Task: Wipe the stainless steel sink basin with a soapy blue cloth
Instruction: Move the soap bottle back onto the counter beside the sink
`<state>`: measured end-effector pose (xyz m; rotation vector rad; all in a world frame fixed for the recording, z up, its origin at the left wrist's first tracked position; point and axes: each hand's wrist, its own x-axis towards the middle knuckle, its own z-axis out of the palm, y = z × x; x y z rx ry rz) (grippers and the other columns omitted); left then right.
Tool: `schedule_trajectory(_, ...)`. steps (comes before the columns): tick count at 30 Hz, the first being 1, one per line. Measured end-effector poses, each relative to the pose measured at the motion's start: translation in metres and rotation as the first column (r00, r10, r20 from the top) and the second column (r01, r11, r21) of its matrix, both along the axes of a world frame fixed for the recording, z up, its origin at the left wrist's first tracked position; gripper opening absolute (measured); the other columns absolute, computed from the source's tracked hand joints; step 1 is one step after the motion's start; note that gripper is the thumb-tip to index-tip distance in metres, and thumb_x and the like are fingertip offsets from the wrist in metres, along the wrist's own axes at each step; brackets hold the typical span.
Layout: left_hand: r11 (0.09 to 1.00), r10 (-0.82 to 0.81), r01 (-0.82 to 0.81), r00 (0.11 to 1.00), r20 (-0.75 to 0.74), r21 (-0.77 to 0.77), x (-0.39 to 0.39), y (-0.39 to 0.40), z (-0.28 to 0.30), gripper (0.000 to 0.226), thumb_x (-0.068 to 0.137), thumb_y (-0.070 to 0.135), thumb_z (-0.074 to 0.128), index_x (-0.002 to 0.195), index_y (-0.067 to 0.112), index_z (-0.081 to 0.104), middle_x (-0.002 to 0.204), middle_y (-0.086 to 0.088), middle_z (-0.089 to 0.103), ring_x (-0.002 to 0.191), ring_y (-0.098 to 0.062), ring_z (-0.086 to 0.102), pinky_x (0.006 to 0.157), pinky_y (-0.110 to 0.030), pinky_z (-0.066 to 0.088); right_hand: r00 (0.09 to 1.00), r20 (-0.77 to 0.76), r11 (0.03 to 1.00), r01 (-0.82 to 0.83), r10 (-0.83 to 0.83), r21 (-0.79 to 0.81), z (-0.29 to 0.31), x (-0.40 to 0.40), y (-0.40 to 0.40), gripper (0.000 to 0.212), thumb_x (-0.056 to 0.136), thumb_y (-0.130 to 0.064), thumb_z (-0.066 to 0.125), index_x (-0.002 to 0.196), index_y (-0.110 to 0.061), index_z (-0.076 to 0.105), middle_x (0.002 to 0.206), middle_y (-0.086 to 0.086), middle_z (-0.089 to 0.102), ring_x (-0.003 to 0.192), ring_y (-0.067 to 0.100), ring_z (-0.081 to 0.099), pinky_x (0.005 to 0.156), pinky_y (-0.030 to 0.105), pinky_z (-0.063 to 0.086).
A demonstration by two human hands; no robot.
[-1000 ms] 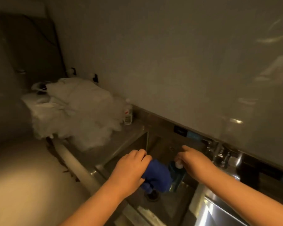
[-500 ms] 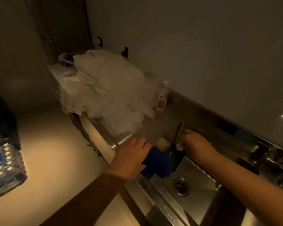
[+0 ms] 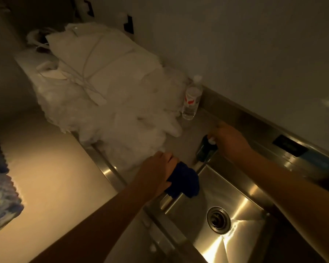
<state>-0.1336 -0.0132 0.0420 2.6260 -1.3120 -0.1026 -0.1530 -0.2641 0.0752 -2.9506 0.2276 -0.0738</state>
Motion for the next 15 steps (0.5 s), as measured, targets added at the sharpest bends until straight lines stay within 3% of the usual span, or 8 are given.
schedule_trajectory(4,0.998,-0.054,0.055,0.997,-0.048,0.020,0.026,-0.015,-0.013,0.046,0.073,0.021,0.065,0.118,0.015,0.054,0.114,-0.003,0.052,0.098,-0.021,0.051,0.076,-0.036,0.049,0.976,-0.176,0.992,0.127,-0.127,-0.014,-0.001,0.041,-0.007,0.035,0.082,-0.015,0.066,0.116,-0.010,0.058,0.120,0.011,0.050,0.105,0.029,0.053,0.092,0.038,0.047)
schedule_trajectory(9,0.994,-0.102,0.107,0.988,-0.116,0.038,0.064,-0.035,-0.036,0.050,0.079,0.024,0.063,0.126,0.021,0.047,0.126,0.001,0.045,0.108,-0.018,0.046,0.081,-0.029,0.043,0.968,-0.082,0.970,0.242,-0.238,0.036,-0.016,0.062,-0.012,0.017,0.087,-0.001,0.052,0.100,0.002,0.062,0.114,0.022,0.055,0.101,0.036,0.053,0.079,0.037,0.042)
schedule_trajectory(13,0.980,-0.178,0.191,0.967,-0.184,0.057,0.091,-0.046,-0.052,0.052,0.078,0.026,0.064,0.127,0.020,0.046,0.127,-0.001,0.044,0.110,-0.020,0.046,0.084,-0.032,0.045,0.939,-0.083,0.939,0.340,-0.335,0.054,-0.022,0.073,-0.009,0.020,0.086,0.001,0.055,0.105,0.002,0.061,0.116,0.020,0.054,0.105,0.035,0.052,0.079,0.032,0.039)
schedule_trajectory(15,0.968,-0.219,0.239,0.953,-0.208,0.077,0.103,-0.052,-0.057,0.054,0.078,0.025,0.064,0.128,0.018,0.045,0.128,-0.004,0.042,0.111,-0.021,0.046,0.086,-0.035,0.045,0.920,-0.139,0.924,0.377,-0.365,0.065,-0.027,0.082,-0.010,0.029,0.083,-0.001,0.062,0.111,-0.003,0.061,0.120,0.015,0.052,0.109,0.031,0.052,0.086,0.034,0.043)
